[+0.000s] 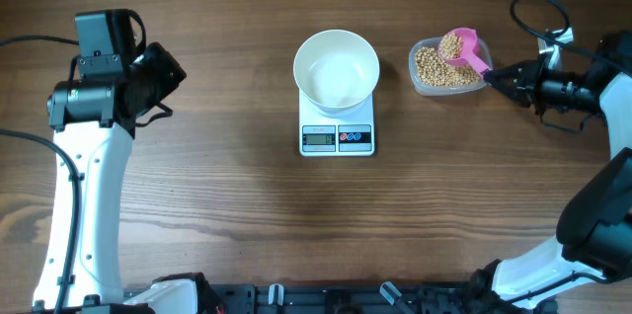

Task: Scoop item into bowl and weigh 150g on scale
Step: 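Lift the filled pink scoop out of the tub with the right gripper, then carry the scoop left over the white bowl with the right gripper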

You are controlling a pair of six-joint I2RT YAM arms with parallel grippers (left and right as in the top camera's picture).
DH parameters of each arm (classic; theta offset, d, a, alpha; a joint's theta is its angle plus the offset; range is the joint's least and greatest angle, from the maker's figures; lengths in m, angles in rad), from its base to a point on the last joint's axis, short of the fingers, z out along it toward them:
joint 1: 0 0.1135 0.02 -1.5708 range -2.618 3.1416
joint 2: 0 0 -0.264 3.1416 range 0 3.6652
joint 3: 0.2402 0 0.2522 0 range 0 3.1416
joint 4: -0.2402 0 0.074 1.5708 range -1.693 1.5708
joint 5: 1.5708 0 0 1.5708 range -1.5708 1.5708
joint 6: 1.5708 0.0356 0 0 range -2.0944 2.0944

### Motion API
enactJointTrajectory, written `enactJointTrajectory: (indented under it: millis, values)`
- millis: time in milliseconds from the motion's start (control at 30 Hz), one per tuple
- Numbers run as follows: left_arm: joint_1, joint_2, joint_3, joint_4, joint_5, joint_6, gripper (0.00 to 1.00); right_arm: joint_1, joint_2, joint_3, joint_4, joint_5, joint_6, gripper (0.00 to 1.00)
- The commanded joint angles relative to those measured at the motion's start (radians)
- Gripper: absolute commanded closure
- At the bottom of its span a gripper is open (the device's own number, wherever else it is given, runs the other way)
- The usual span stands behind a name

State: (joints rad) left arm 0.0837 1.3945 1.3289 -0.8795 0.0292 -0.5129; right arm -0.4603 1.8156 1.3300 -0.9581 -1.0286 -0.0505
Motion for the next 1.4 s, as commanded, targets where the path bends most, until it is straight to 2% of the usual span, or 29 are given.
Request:
enactJointTrajectory:
  millis: [0,667,800,1167,1367]
  values:
    - [0.004,0.008,0.0,-0.002,0.015,0.012,0.96,-0.006,0.012,-0.01,-0.016,-0.109,-0.06,0.96]
    - [0.004,0.008,0.0,-0.001,0.015,0.012,0.96,0.015,0.005,-0.01,-0.041,-0.336,-0.08,0.96]
    - [0.004,0.008,0.0,-0.001,0.015,0.012,0.96,0.048,-0.008,-0.008,-0.037,-0.333,-0.073,0.96]
    - [0.004,0.008,0.0,-0.001,0.015,0.012,0.96,0.195,-0.04,-0.007,0.092,-0.328,0.097,0.96]
    - [0.004,0.008,0.0,0.0,0.015,0.012,0.96,0.27,-0.076,-0.007,0.075,-0.209,0.107,0.96]
